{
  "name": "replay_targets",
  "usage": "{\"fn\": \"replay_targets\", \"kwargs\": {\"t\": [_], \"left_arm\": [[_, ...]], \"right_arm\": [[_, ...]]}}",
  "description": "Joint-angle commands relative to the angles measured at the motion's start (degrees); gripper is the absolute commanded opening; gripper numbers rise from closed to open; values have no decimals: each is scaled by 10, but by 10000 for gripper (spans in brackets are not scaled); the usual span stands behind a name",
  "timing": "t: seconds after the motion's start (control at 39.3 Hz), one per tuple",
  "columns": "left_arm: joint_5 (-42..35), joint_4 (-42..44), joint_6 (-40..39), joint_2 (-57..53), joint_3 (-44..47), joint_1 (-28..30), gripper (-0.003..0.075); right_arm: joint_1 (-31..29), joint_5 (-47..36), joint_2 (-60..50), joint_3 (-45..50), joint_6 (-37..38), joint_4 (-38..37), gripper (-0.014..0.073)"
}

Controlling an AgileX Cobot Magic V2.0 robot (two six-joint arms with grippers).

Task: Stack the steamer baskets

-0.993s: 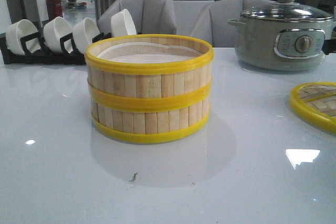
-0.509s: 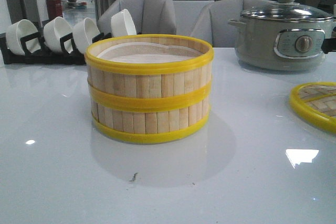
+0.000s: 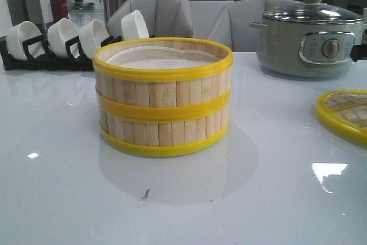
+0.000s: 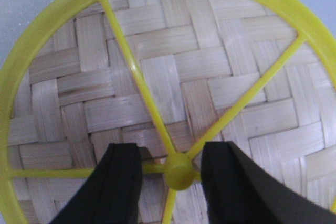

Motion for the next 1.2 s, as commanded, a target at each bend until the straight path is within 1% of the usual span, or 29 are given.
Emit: {"fn": "replay_targets", "kwargs": {"t": [0.0, 0.18, 0.23, 0.31, 0.46, 0.53, 0.61, 0.89, 1.17], "left_arm": [[-45, 2, -3, 0, -15, -6, 85], [-45, 2, -3, 0, -15, -6, 85], [-45, 2, -3, 0, -15, -6, 85], [-45, 2, -3, 0, -15, -6, 85], [-45, 2, -3, 0, -15, -6, 85], [-45, 2, -3, 0, -15, -6, 85], [-45, 2, -3, 0, -15, -6, 85], [-45, 2, -3, 0, -15, -6, 85], [-45, 2, -3, 0, -15, -6, 85]], "right_arm": [[-4, -17, -23, -19, -2, -6, 392], [-4, -12, -22, -19, -2, -6, 390], [-4, -9, -22, -19, -2, -6, 369], [-4, -3, -22, -19, -2, -6, 298], [-4, 5, -22, -19, -2, -6, 107], [-4, 7, -22, -19, -2, -6, 43], [-4, 9, -22, -19, -2, -6, 56], [-1, 24, -30, -29, -2, 0, 56], [40, 51, -79, -87, -2, 3, 56]]}}
